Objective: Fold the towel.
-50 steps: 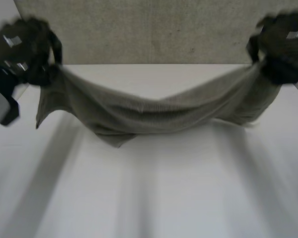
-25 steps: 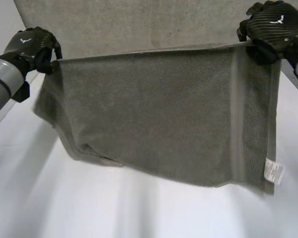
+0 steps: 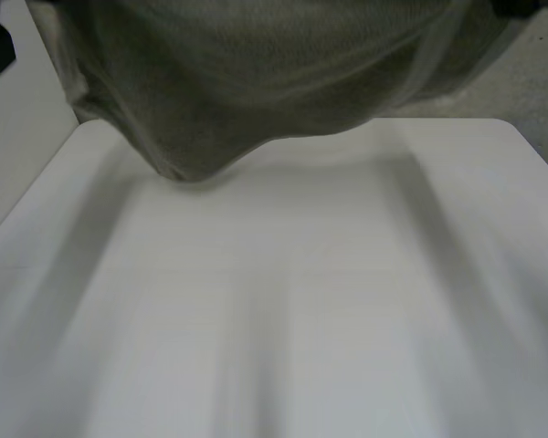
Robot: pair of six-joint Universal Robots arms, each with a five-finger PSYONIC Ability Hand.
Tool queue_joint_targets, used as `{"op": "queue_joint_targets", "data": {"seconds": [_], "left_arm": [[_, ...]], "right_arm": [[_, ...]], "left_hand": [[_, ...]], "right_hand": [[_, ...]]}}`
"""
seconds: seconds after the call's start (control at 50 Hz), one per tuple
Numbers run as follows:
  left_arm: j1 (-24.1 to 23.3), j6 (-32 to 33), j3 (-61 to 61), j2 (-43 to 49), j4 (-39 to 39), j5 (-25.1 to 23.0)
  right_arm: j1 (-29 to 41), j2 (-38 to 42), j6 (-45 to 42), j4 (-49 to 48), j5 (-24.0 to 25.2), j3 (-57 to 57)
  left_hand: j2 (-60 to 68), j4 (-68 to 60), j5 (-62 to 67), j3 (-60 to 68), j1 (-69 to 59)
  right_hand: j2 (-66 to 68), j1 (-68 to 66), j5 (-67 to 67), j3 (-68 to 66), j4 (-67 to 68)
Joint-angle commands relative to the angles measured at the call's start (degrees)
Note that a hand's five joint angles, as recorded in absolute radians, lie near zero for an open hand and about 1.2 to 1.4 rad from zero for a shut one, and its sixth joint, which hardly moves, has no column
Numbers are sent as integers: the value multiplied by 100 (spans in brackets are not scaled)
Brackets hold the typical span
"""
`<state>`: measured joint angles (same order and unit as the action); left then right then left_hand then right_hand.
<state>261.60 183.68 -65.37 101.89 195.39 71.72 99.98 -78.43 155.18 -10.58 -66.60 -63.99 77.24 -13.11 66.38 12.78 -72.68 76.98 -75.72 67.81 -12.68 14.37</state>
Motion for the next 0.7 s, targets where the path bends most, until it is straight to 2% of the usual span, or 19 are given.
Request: {"op": "queue_joint_targets", "data": {"seconds": [0.02, 0.12, 0.18, 0.22, 0.28, 0.34, 0.44, 0.5, 0.58, 0.7], "left_arm": [[207, 211, -1501, -81, 122, -499], [330, 615, -2644, -257, 140, -974], [392, 783, -3295, -397, 123, -1229], [401, 801, -3559, -503, 79, -1335], [427, 792, -3964, -836, 17, -1511], [514, 783, -4272, -1292, -184, -1687], [822, 731, -4379, -1969, -693, -1959], [1006, 661, -4265, -2234, -1019, -2126], [1139, 581, -4054, -2288, -1178, -2232], [1201, 564, -3677, -1999, -1196, -2233]], "right_arm": [[-576, -225, -32, -23, 561, -1239], [-1111, -269, -50, -49, 1324, -2545], [-1209, -278, -76, -49, 1528, -2821], [-1366, -409, -128, 12, 1895, -3249], [-1577, -655, -295, 109, 2142, -3557], [-1692, -858, -375, 241, 2240, -3664], [-2140, -1595, -489, 1346, 2564, -3604], [-2167, -1702, -507, 1568, 2697, -3524], [-2149, -1816, -577, 1972, 2916, -3270], [-2044, -1702, -612, 2025, 2803, -2953]], "left_hand": [[276, 311, 362, -278, -732], [276, 311, 362, -278, -732], [276, 311, 362, -278, -732], [276, 311, 362, -278, -732], [276, 311, 362, -278, -732], [276, 311, 362, -278, -732], [276, 311, 362, -278, -732], [276, 311, 362, -278, -732], [276, 311, 362, -278, -732], [276, 311, 362, -278, -732]], "right_hand": [[302, -428, 219, 268, -437], [302, -428, 219, 268, -437], [302, -428, 219, 268, -437], [302, -428, 219, 268, -437], [302, -428, 219, 268, -437], [302, -428, 219, 268, -437], [302, -428, 219, 268, -437], [302, -428, 219, 268, -437], [302, -428, 219, 268, -437], [302, -428, 219, 268, -437]]}}
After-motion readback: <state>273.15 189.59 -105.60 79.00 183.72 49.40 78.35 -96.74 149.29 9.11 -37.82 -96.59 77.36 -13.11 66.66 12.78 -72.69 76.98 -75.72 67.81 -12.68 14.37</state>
